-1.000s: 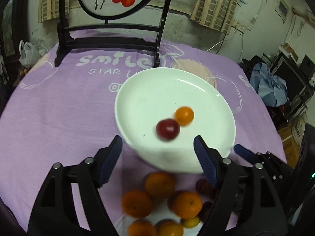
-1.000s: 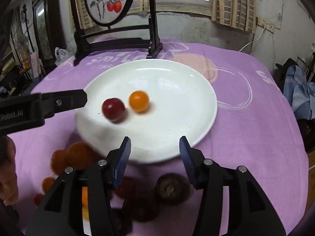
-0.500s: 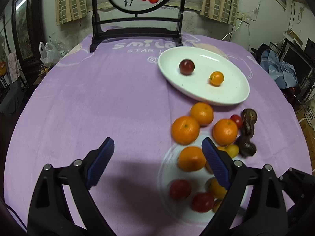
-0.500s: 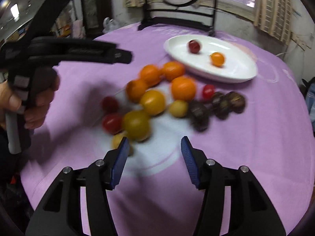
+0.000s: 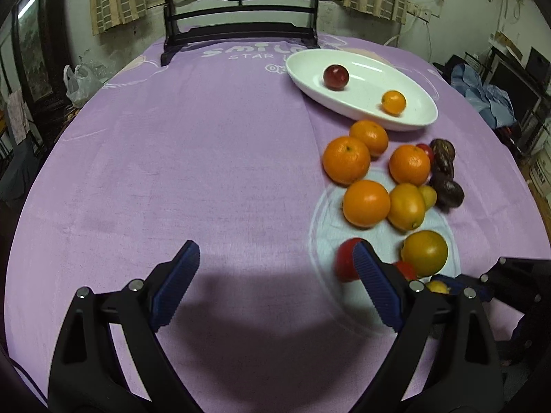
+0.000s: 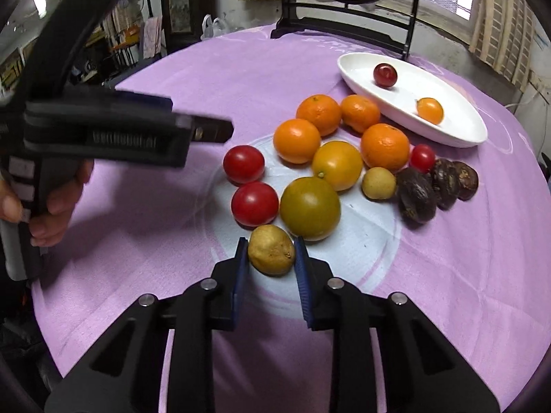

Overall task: Organize fruits
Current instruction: 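Grasp the small yellow fruit with the right gripper while the left gripper grasps a red tomato, then lower the yellow fruit onto the plate with the right gripper while the left gripper drops the tomato there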

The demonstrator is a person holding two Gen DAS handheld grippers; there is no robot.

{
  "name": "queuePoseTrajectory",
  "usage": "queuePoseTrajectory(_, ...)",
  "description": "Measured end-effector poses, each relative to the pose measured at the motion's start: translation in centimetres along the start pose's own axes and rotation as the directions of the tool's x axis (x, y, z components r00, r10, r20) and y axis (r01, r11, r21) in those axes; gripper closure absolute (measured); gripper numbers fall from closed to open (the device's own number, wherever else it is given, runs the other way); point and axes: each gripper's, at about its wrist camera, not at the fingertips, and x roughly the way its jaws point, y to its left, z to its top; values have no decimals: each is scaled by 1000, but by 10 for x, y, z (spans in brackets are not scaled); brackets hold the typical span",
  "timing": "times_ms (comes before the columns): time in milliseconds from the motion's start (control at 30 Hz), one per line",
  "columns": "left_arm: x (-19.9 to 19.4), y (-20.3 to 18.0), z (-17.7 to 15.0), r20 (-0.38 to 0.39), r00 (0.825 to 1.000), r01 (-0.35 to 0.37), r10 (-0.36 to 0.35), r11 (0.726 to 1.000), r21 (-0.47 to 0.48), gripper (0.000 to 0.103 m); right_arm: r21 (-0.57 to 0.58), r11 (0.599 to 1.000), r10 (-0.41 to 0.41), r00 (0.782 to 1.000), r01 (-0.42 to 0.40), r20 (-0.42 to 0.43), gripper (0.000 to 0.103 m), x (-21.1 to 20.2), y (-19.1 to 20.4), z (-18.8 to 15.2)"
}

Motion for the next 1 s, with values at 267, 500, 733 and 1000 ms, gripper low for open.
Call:
queuePoseTrajectory(267, 13, -16, 4, -69, 990, 121, -123, 992, -27, 29, 54, 998, 15, 1000, -17, 22, 76, -12, -18, -13)
queuePoseTrajectory(500, 28, -24, 3, -127, 971, 198, -201, 979, -40, 62, 49, 998, 39, 998, -41, 41, 76, -16, -17, -15)
queuePoseTrajectory(733, 25, -42, -1, -113, 981, 164, -159, 986, 34, 75, 57, 998, 37, 998, -39, 44, 76, -17, -19, -16)
queuePoseTrajectory(1000, 5, -32, 17, -70, 973, 218, -218, 976, -1, 75, 96, 995, -38, 992, 27, 120, 76, -49, -45, -5)
